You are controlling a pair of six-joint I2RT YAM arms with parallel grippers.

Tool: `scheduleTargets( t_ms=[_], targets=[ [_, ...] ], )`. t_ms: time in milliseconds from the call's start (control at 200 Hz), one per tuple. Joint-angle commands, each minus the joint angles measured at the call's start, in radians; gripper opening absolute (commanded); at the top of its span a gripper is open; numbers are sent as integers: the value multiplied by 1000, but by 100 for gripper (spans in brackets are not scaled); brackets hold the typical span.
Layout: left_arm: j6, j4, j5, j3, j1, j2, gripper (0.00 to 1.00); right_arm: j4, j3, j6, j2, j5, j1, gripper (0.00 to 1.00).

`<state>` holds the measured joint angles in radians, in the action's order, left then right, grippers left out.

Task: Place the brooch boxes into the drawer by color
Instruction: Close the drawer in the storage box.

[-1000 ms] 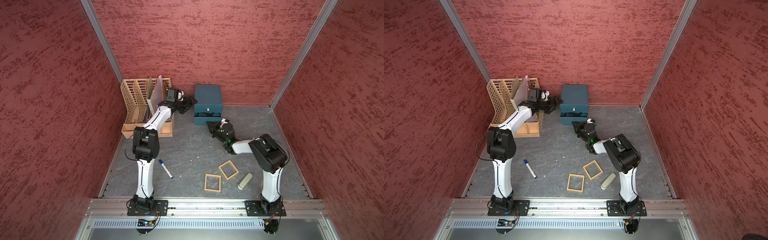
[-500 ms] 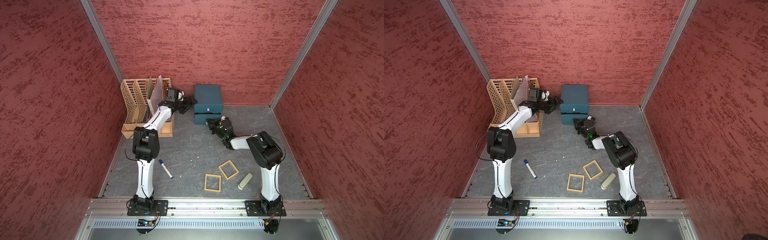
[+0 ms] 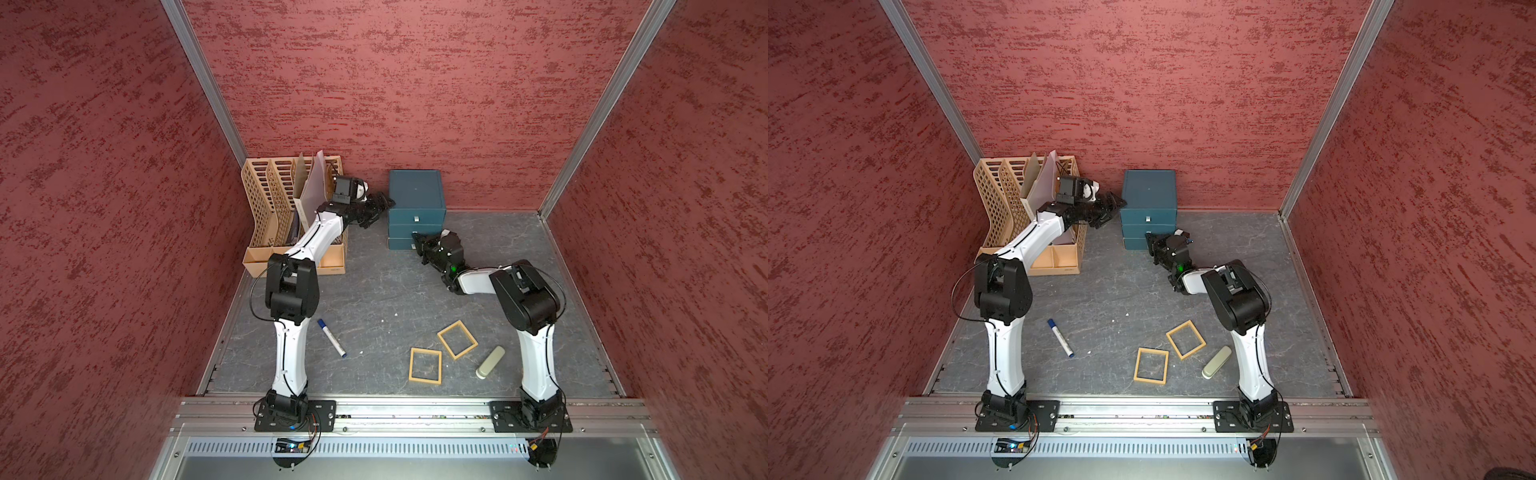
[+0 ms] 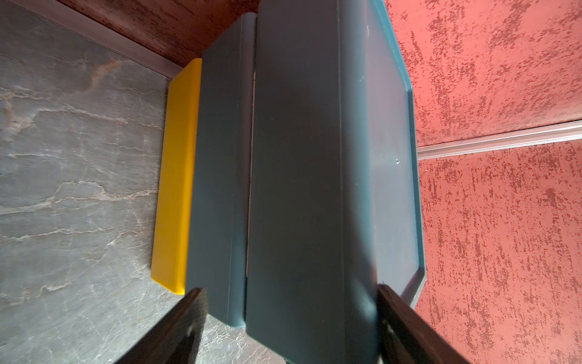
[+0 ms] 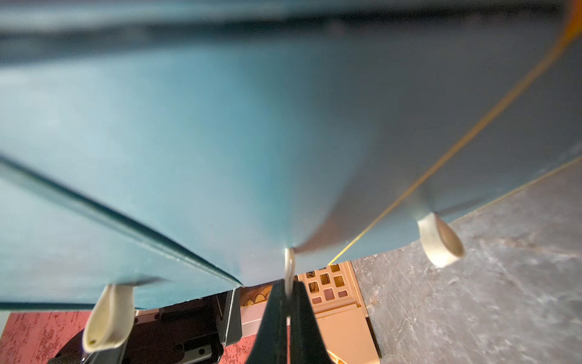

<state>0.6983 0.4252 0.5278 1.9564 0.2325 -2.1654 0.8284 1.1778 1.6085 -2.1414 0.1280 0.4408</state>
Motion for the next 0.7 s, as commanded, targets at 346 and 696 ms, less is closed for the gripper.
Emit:
scheduleTargets(
  t_ms=[346, 696],
  targets=[
    [-29, 104, -37, -15, 23, -7, 85, -1, -35, 19, 48, -34, -12, 40],
    [-33, 113, -37, -14, 19, -6, 85, 122, -256, 31, 181, -5, -7, 61]
  ],
)
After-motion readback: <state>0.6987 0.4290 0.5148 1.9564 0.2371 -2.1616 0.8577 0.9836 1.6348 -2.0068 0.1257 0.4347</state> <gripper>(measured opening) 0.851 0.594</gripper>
